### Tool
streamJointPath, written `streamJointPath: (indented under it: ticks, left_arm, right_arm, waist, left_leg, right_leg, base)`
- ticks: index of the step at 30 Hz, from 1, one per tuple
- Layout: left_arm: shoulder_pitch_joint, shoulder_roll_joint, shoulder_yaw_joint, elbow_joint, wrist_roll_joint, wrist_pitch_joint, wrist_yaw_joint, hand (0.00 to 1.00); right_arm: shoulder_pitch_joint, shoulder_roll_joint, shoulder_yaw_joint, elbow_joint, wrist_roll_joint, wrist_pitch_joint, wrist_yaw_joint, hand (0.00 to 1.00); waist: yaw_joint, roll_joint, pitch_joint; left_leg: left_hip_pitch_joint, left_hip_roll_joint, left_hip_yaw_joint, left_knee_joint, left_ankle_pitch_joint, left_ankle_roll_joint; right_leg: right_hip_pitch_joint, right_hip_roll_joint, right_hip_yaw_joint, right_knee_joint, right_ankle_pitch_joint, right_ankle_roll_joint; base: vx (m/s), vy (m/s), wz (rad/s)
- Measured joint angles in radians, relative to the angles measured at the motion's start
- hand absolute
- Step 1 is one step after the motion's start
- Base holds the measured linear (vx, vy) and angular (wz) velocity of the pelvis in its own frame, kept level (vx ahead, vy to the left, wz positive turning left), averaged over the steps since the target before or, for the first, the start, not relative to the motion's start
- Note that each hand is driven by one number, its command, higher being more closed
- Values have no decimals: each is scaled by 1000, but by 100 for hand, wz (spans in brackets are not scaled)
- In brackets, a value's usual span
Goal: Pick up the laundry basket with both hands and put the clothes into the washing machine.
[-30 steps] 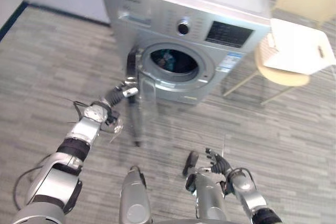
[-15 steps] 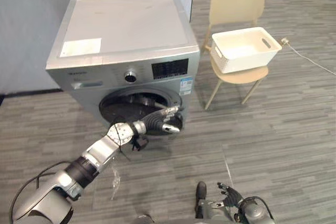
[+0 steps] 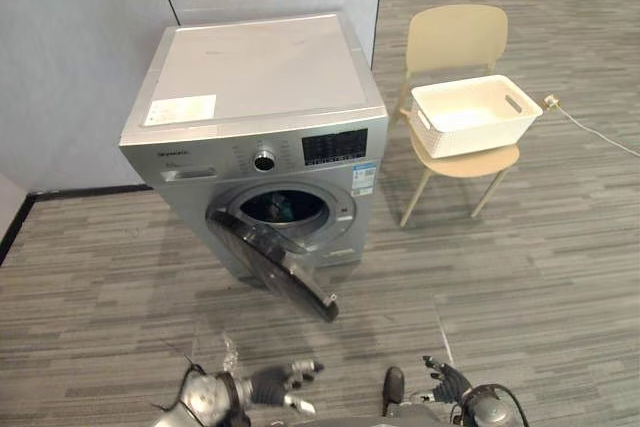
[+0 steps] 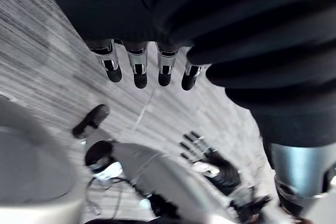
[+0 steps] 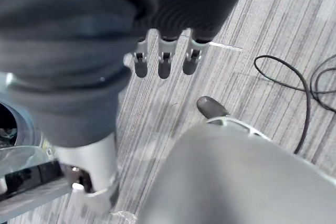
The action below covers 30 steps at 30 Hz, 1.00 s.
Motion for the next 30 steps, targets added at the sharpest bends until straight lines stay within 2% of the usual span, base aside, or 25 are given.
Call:
streamJointPath:
  ticks: [2, 3, 4, 5, 6, 7, 8, 9, 10, 11, 12, 13, 14, 15, 18, 20, 21, 22, 26, 30]
  left_arm:
    - [-102, -151, 8, 276, 228, -32, 56, 0]
    - [-149, -186, 24, 350, 273, -33, 75, 0]
    - [-227, -234, 64, 447, 358, -31, 123, 0]
    - [-348, -271, 133, 552, 472, -20, 215, 0]
    - [-481, -266, 198, 634, 541, -6, 277, 0]
    - [-555, -251, 227, 664, 574, 8, 316, 0]
    - [-708, -189, 258, 727, 631, 39, 350, 0]
    - [-817, -111, 300, 780, 645, 69, 414, 0]
    - [-864, -71, 321, 780, 649, 85, 444, 0]
    - [-959, -11, 354, 780, 651, 121, 489, 0]
    - [-1023, 30, 368, 779, 650, 136, 513, 0]
    - [-1101, 58, 398, 776, 648, 154, 546, 0]
    - [-1134, 62, 404, 767, 648, 164, 561, 0]
    - [-1180, 49, 421, 703, 637, 178, 602, 0]
    - [-1226, -23, 431, 573, 638, 195, 683, 0]
    - [-1273, -111, 422, 481, 640, 185, 744, 0]
    - [-1293, -162, 408, 453, 642, 175, 784, 0]
    - [-1298, -183, 398, 452, 653, 171, 803, 0]
    - [-1266, -203, 384, 444, 683, 173, 829, 0]
    - [-1139, -203, 385, 409, 682, 187, 827, 0]
  right_arm:
    - [-11, 20, -4, -74, 5, 0, -5, 0]
    - [-22, 24, -8, -97, 6, -1, -8, 0]
    - [-44, 34, -19, -124, 10, -2, -17, 0]
    - [-76, 43, -25, -154, 15, -5, -39, 0]
    - [-95, 48, -26, -183, 19, -6, -57, 0]
    - [-100, 49, -26, -198, 23, -8, -68, 0]
    - [-109, 49, -26, -226, 33, -8, -84, 0]
    - [-109, 49, -27, -268, 53, -10, -105, 0]
    - [-103, 49, -30, -293, 59, -11, -115, 0]
    - [-85, 51, -41, -344, 80, -13, -134, 0]
    - [-73, 52, -46, -382, 92, -14, -140, 0]
    - [-72, 51, -48, -413, 114, -22, -155, 0]
    - [-67, 54, -48, -423, 129, -29, -160, 0]
    - [-57, 73, -48, -429, 144, -43, -177, 0]
    - [-57, 97, -46, -433, 162, -65, -199, 0]
    - [-56, 103, -47, -433, 162, -74, -220, 0]
    - [-55, 107, -48, -432, 169, -83, -228, 0]
    - [-52, 108, -47, -428, 170, -91, -237, 0]
    - [-51, 109, -41, -397, 186, -96, -246, 0]
    - [-51, 112, -39, -361, 203, -96, -257, 0]
  waist:
    - [-4, -4, 36]
    - [-7, -9, 57]
    - [-10, -8, 94]
    - [-19, -21, 158]
    - [-31, -39, 215]
    - [-30, -52, 246]
    - [-31, -78, 295]
    - [-36, -110, 334]
    - [-43, -125, 350]
    - [-51, -154, 377]
    - [-51, -163, 395]
    - [-49, -156, 411]
    - [-49, -156, 411]
    - [-46, -163, 416]
    - [-42, -163, 416]
    - [-45, -163, 416]
    - [-57, -163, 416]
    - [-57, -163, 416]
    - [-55, -162, 417]
    - [-47, -160, 419]
  left_leg:
    - [-59, 6, 14, 54, -10, 6]
    - [-77, 8, 17, 79, -14, 8]
    - [-113, 17, 21, 120, -22, 14]
    - [-161, 26, 24, 171, -30, 19]
    - [-205, 39, 24, 220, -35, 22]
    - [-225, 47, 24, 244, -40, 23]
    - [-277, 72, 24, 293, -53, 23]
    - [-329, 88, 26, 336, -59, 26]
    - [-355, 93, 24, 351, -60, 28]
    - [-400, 104, 26, 367, -60, 29]
    - [-425, 108, 27, 367, -57, 29]
    - [-456, 142, 43, 347, -34, 54]
    - [-471, 145, 44, 344, -30, 56]
    - [-495, 147, 29, 352, -25, 46]
    - [-507, 159, 27, 353, -13, 31]
    - [-506, 157, 27, 343, -12, 31]
    - [-494, 151, 30, 333, -12, 31]
    - [-481, 143, 34, 325, -12, 31]
    - [-435, 121, 49, 282, 2, 22]
    - [-404, 111, 38, 252, 15, 15]
  right_leg:
    - [-53, 1, 22, 3, 21, 1]
    - [-69, -1, 29, 6, 28, -4]
    - [-98, 0, 39, 12, 43, -9]
    - [-136, 1, 49, 25, 56, -9]
    - [-172, 5, 54, 44, 70, -22]
    - [-192, 8, 61, 55, 72, -24]
    - [-233, 16, 71, 71, 84, -30]
    - [-275, 22, 79, 74, 98, -25]
    - [-296, 24, 81, 73, 104, -15]
    - [-332, 27, 83, 61, 104, -8]
    - [-347, 33, 77, 41, 71, 25]
    - [-390, 40, 60, 79, 41, 27]
    - [-417, 34, 58, 148, 50, -16]
    - [-423, 36, 67, 182, 40, -50]
    - [-422, 52, 65, 152, 60, -59]
    - [-420, 52, 63, 146, 60, -59]
    - [-413, 51, 66, 144, 60, -59]
    - [-408, 50, 73, 143, 60, -59]
    - [-389, 46, 91, 135, 60, -59]
    - [-355, 47, 85, 114, 61, -57]
  base:
    - [-87, -5, -24]
    - [-109, -8, -25]
    - [-163, 0, -25]
    - [-248, 6, -25]
    - [-310, 6, -24]
    - [-275, 9, -28]
    - [-344, 7, -36]
    - [-290, -1, -34]
    - [-334, -20, -24]
    - [-201, -30, -16]
    - [-223, -50, -27]
    - [-148, -35, -23]
    - [-6, 2, -12]
    - [89, 9, 1]
    - [97, -52, -6]
    - [100, -5, -2]
    - [86, 17, -5]
    - [82, 20, -12]
    - [47, -7, -9]
    - [16, -44, 8]
